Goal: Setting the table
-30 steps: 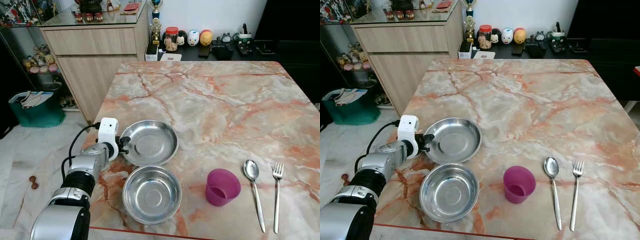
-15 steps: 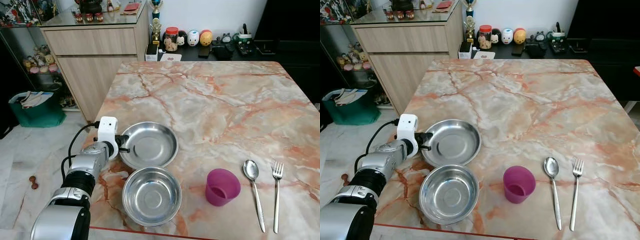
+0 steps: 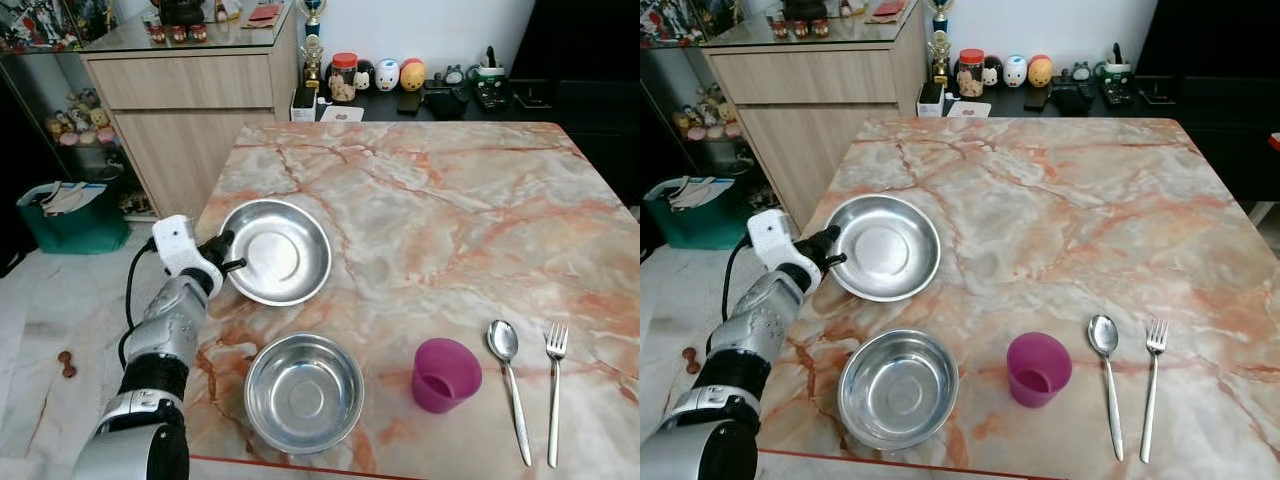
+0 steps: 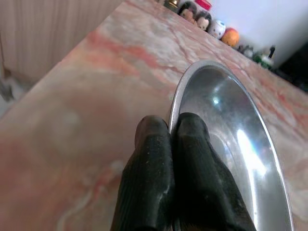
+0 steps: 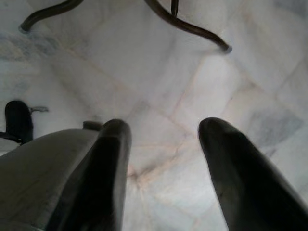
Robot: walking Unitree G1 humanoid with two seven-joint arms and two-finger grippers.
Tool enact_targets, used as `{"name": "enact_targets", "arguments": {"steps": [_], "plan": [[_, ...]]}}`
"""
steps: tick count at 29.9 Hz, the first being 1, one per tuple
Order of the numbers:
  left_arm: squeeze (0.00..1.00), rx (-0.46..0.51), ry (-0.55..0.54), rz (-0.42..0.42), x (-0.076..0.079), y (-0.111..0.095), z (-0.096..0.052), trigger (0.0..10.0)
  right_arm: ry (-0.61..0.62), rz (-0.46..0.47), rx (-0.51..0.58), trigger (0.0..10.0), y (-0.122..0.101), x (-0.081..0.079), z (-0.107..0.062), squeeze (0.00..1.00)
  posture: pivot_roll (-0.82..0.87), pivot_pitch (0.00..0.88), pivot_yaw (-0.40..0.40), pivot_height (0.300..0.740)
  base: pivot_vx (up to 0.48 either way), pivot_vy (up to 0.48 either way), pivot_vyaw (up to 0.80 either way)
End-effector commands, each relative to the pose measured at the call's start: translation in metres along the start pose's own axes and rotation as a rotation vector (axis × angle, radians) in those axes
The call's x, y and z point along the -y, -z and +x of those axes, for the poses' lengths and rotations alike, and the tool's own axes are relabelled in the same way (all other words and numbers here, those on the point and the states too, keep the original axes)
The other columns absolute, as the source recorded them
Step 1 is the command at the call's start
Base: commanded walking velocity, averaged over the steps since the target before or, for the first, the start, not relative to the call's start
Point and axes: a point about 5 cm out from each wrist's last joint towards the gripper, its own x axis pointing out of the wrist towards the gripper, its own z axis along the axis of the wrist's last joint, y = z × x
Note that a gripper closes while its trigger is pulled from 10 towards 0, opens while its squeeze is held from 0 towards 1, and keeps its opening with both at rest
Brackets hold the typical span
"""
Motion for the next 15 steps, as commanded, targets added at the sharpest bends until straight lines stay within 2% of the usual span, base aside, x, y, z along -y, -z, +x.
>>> {"name": "enact_targets", "arguments": {"steps": [1, 3, 4, 7, 12, 15], "plan": [[0.0, 0.057, 0.005, -0.109, -0.007, -0.008, -0.006, 10.0, 0.001, -0.006, 0.0, 10.0, 0.001, 0.0, 0.0, 0.0, -0.04, 0.0, 0.027, 0.732, 0.0, 0.0, 0.0], [0.0, 0.078, -0.004, -0.159, -0.011, -0.009, -0.01, 10.0, 0.001, -0.006, -0.001, 10.0, 0.001, 0.001, 0.0, 0.0, -0.04, 0.0, 0.022, 0.732, 0.0, 0.0, 0.0], [0.0, 0.106, -0.027, -0.219, -0.019, -0.012, -0.016, 10.0, 0.001, -0.009, -0.001, 10.0, 0.001, 0.001, 0.0, 0.0, -0.04, 0.0, 0.021, 0.732, 0.0, 0.0, 0.0], [0.0, 0.142, -0.055, -0.279, -0.028, -0.014, -0.024, 10.0, 0.002, -0.013, -0.003, 10.0, 0.001, 0.002, -0.001, 0.0, -0.03, 0.0, 0.017, 0.732, 0.0, 0.0, 0.0], [0.0, 0.211, -0.051, -0.341, -0.034, -0.023, -0.035, 10.0, 0.002, -0.02, -0.005, 10.0, 0.002, 0.003, -0.001, 0.0, -0.03, 0.0, 0.008, 0.732, 0.0, 0.0, 0.0], [0.0, 0.282, 0.003, -0.321, -0.03, -0.036, -0.046, 10.0, 0.004, -0.022, -0.005, 10.0, 0.002, 0.004, -0.001, 0.0, -0.03, 0.0, 0.006, 0.732, 0.0, 0.0, 0.0]]}}
